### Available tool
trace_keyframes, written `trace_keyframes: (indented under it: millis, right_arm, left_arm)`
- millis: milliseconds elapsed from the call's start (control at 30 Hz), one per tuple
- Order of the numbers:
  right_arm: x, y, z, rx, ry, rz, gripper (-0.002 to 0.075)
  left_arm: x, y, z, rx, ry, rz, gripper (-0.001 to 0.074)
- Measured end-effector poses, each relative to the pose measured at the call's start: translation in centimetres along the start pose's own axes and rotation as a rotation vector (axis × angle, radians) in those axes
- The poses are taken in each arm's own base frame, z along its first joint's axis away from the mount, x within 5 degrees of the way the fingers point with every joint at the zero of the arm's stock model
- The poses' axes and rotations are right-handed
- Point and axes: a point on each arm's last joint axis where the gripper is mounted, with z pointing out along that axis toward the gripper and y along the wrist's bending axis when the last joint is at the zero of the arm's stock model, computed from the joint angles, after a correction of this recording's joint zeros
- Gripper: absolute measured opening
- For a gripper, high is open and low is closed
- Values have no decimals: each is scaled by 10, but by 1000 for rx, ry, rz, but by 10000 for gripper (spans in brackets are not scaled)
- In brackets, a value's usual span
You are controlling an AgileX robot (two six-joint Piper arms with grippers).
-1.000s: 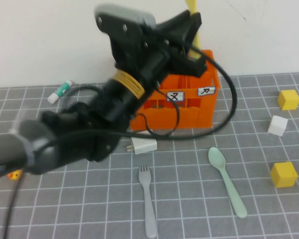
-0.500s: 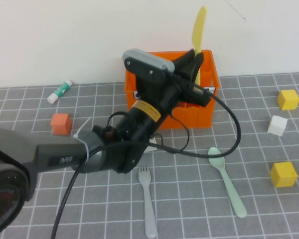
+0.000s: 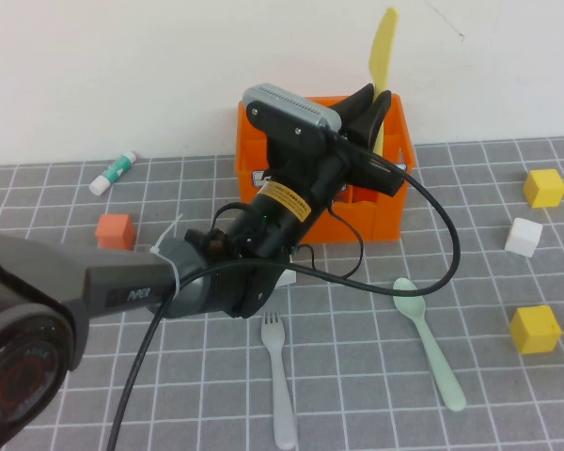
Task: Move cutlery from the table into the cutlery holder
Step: Place the knife on the box
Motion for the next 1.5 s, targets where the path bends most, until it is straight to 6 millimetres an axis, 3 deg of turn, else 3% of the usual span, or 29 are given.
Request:
trace_keyframes:
  millis: [267,433,867,1033,1133,1200,1333,1500]
  right_arm:
    - [2,3,0,-28,16,-20,-3]
    - [2,4,0,-43,25,-24,-3]
    - [3,5,0,-56,32,-26,-3]
    - [3,5,0,-56,32,-28,-3]
    - [3,5,0,-56,32,-28,-3]
    - [3,5,0,-56,32,-28,-3]
    - [2,5,0,-59,26,-21,-3]
    - [-8,8,-3,-92,-48,-12,-3]
  left_arm:
    - [1,0,0,2,7,20,310]
    - [1,0,0,2,7,20,355]
    - [0,17,-2,-29,8,35,355]
    - [-12,15,0,-21,24,101,232]
    - [-30,12,1,-19,59,174,90]
    - [-48,10,2,-24,92,198,42]
    - [-89,6,-4,-54,214,220,8]
    - [-154,-2,-28,-115,366,203,4]
